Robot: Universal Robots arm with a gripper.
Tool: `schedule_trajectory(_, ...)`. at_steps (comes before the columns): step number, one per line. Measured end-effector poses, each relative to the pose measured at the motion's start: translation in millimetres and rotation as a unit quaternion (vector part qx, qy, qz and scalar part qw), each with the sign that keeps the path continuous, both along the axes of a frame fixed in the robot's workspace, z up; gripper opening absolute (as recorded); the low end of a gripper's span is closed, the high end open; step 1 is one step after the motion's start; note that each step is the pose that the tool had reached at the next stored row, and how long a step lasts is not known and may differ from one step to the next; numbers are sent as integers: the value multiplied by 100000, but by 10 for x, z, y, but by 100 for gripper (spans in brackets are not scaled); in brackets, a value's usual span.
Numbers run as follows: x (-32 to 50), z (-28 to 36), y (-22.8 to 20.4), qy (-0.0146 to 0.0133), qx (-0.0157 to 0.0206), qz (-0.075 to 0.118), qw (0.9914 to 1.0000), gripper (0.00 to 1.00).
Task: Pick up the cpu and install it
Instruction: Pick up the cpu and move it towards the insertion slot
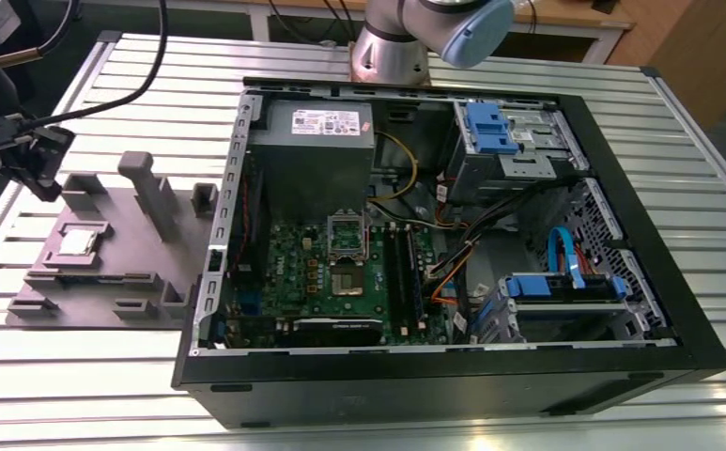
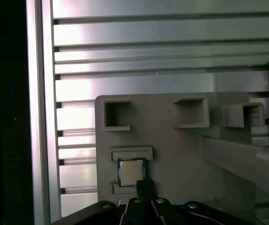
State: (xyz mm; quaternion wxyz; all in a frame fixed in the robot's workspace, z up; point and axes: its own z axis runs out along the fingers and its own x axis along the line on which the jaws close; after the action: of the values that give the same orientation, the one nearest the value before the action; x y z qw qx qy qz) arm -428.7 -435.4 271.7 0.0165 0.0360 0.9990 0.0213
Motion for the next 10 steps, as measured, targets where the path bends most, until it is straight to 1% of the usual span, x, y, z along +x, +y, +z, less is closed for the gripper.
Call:
schedule_trajectory(4, -12, -45, -5, 22, -21, 87, 100000, 10)
schedule_trajectory(10, -12, -47, -5, 19, -36, 99, 100000, 10)
